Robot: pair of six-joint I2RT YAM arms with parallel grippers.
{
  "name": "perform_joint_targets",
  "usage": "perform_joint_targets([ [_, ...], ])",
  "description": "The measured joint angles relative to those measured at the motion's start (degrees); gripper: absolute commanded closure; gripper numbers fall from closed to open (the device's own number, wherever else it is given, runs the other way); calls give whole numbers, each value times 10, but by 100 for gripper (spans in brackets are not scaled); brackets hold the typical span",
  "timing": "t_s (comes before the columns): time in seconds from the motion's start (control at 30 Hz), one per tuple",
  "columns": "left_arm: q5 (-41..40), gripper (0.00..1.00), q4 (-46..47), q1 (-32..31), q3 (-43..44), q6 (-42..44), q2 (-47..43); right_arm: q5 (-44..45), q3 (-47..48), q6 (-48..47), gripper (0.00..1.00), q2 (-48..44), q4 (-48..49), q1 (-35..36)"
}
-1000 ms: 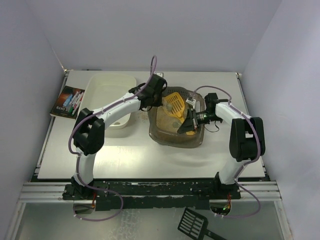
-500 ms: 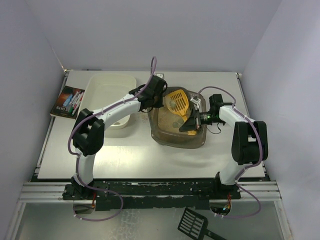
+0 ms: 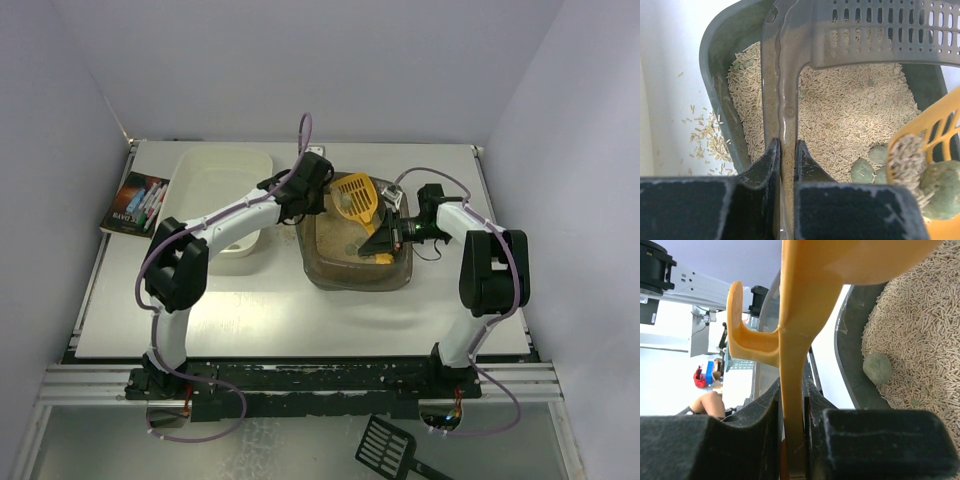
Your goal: Clean the litter box
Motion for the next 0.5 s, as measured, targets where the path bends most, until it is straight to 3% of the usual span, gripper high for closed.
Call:
perform_joint_targets([
  [0.33, -44, 93, 35, 0, -102, -58, -80, -44, 77, -128, 100, 71, -131, 3],
  [0.5, -64, 93, 44, 1, -109, -80, -90, -57, 98, -179, 100, 93, -192, 8],
])
